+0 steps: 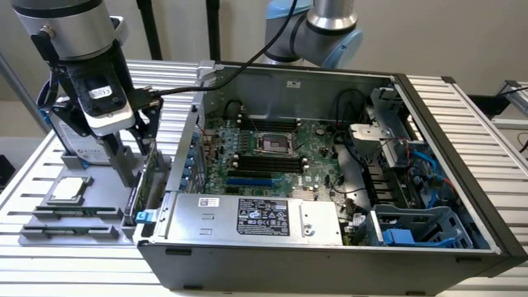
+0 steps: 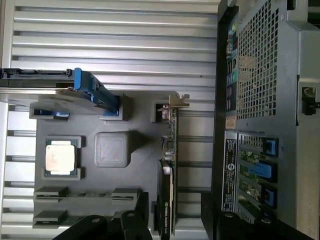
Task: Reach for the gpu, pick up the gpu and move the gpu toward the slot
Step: 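Pick up the gpu and move the gpu toward the slot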
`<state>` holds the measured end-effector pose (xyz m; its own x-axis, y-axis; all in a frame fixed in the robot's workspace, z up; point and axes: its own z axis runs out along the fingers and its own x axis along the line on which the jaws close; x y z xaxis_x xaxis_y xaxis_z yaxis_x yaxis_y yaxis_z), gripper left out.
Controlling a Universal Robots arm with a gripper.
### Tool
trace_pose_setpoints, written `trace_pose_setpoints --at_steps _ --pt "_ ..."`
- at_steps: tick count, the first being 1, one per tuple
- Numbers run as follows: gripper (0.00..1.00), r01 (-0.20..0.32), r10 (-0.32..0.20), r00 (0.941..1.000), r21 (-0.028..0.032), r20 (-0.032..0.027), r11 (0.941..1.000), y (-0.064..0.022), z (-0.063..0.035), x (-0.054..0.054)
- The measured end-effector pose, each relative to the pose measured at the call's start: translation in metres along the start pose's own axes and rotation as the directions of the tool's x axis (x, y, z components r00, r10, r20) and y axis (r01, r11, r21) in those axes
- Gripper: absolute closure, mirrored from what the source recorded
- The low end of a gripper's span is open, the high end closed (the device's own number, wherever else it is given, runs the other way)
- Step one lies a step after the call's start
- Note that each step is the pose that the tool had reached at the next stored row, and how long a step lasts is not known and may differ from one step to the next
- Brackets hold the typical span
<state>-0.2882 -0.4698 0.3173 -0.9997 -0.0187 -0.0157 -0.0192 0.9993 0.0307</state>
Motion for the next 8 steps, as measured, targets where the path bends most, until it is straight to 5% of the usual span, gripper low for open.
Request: trace_pose_setpoints --at_steps 8 --pt "0.46 0.0 0.0 1.0 0.0 -0.0007 1.0 -0.0005 0.0145 0.0"
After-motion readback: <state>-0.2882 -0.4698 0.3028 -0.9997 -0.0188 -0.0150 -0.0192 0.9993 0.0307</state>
